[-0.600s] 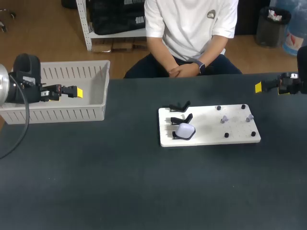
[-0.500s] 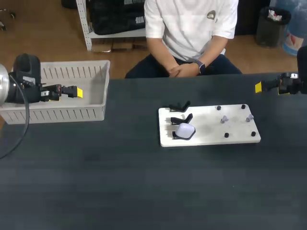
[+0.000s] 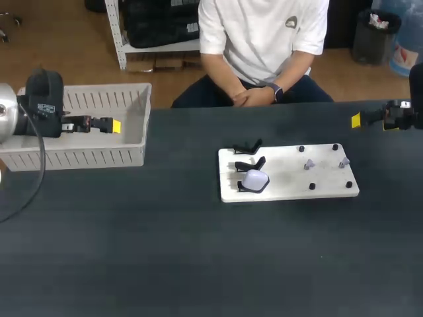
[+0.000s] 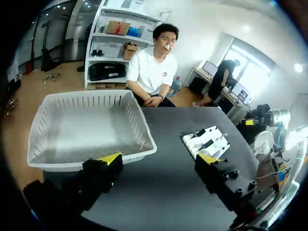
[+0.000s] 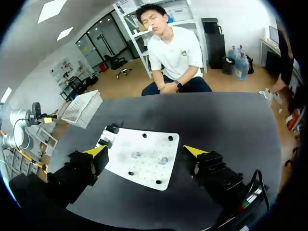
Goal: Pick up each earbud case from the left stands, insert the matching earbuds, close the lid, and place the case in the box.
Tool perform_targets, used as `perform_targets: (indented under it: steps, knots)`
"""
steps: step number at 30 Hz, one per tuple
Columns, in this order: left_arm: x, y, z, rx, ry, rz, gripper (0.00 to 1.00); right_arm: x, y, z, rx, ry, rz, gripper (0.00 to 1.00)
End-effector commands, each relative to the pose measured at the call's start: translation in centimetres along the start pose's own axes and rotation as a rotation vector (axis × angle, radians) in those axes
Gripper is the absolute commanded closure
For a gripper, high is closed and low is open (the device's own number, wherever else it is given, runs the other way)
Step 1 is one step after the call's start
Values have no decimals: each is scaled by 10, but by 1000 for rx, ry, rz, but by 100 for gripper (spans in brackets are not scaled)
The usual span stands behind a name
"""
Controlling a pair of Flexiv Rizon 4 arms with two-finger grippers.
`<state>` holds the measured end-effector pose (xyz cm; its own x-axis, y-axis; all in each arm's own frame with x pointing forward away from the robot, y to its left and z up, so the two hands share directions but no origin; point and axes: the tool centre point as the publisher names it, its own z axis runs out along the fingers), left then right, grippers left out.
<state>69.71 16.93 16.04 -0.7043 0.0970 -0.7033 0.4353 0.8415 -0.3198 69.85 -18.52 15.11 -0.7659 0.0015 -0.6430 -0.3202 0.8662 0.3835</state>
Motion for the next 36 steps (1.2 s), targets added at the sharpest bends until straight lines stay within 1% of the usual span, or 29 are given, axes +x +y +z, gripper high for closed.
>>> perform_targets:
  steps: [1,2,3,5,6,7,9,10,11,13,16,20,22,24,29,33,34,35,36]
  knots:
    - [5,-4,-6,292,-218,311,0,0,-1,1,-3,1,-1,0]
    - [7,-6,-6,310,-215,346,0,0,-1,1,-3,1,-1,0]
    - [8,-9,-4,323,-229,432,0,0,-1,1,-3,1,-1,0]
    - [12,-15,-4,399,-301,540,0,0,-1,1,-3,1,-1,0]
    - [14,-19,-5,458,-340,617,0,0,-1,1,-3,1,-1,0]
    - [14,-20,-5,493,-352,639,0,0,-1,1,-3,1,-1,0]
    - [17,-27,-5,552,-363,746,0,0,-1,1,-3,1,-1,0]
    - [16,-30,-4,564,-365,775,0,0,-1,1,-3,1,-1,0]
    - [17,-34,-4,596,-372,819,0,0,-1,1,-3,1,-1,0]
    - [17,-41,-5,636,-372,870,0,0,-1,1,-3,1,-1,0]
    - [18,-50,-6,661,-355,949,0,0,-1,1,-3,1,-1,0]
    - [24,-62,-6,721,-344,1049,0,0,-1,1,-3,1,-1,0]
    - [26,-67,-6,742,-339,1086,0,0,-1,1,-3,1,-1,0]
    - [26,-71,-5,746,-334,1099,0,0,-1,1,-3,1,-1,0]
    - [23,-75,0,740,-332,1078,0,0,-1,1,-3,1,-1,0]
    - [22,-76,1,707,-343,1042,0,0,-1,1,-3,1,-1,0]
    - [21,-77,2,689,-328,1024,0,0,-1,1,-3,1,-1,0]
    - [22,-78,3,657,-312,1026,0,0,-1,1,-3,1,-1,0]
    - [22,-79,4,609,-287,999,0,0,-1,1,-3,1,-1,0]
